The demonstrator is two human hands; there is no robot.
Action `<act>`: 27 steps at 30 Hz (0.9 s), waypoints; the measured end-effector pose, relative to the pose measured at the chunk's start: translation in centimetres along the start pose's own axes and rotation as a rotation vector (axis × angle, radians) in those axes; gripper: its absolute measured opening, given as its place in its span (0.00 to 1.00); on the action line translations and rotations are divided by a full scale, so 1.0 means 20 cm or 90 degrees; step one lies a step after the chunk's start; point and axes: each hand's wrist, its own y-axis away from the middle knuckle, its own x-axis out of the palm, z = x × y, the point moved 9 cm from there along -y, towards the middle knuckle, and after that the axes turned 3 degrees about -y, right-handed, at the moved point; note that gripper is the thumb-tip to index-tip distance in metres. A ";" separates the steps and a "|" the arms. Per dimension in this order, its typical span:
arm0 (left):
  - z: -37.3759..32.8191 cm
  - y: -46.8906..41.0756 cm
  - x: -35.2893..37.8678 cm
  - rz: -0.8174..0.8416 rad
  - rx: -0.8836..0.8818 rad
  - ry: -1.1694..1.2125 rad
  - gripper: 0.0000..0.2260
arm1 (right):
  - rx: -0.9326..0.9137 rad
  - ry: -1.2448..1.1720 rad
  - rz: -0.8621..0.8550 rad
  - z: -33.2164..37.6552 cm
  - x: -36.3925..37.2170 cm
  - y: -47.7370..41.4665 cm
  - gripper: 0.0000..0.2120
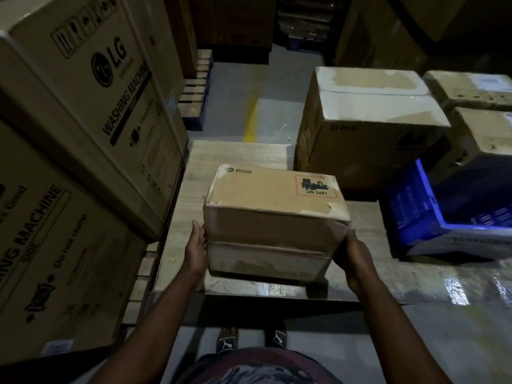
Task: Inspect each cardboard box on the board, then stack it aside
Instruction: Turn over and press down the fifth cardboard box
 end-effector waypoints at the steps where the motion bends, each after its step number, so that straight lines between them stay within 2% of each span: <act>1: 0.01 0.02 -0.01 0.002 0.024 -0.016 0.21 | -0.015 -0.014 0.019 0.02 -0.01 0.02 0.22; 4: -0.02 0.08 -0.03 -0.034 0.117 -0.238 0.15 | -0.064 -0.025 0.040 0.03 -0.02 0.07 0.24; 6: -0.02 0.09 -0.06 -0.068 0.156 -0.363 0.16 | -0.123 0.032 -0.005 0.04 -0.04 0.08 0.18; 7: -0.01 0.09 -0.06 -0.076 0.159 -0.379 0.16 | -0.165 0.073 -0.021 0.04 -0.04 0.08 0.15; 10: -0.01 0.10 -0.08 -0.106 0.163 -0.396 0.16 | -0.242 0.137 -0.036 0.04 -0.04 0.08 0.10; 16: 0.04 0.04 -0.19 -0.210 0.089 -0.491 0.20 | -0.250 0.223 -0.115 0.05 -0.04 0.02 0.12; 19: 0.06 0.02 -0.17 -0.202 0.082 -0.447 0.15 | -0.263 0.256 -0.082 0.05 0.01 -0.02 0.15; 27: 0.03 -0.01 -0.10 -0.158 0.146 -0.406 0.14 | -0.273 0.264 0.016 -0.03 0.13 -0.09 0.22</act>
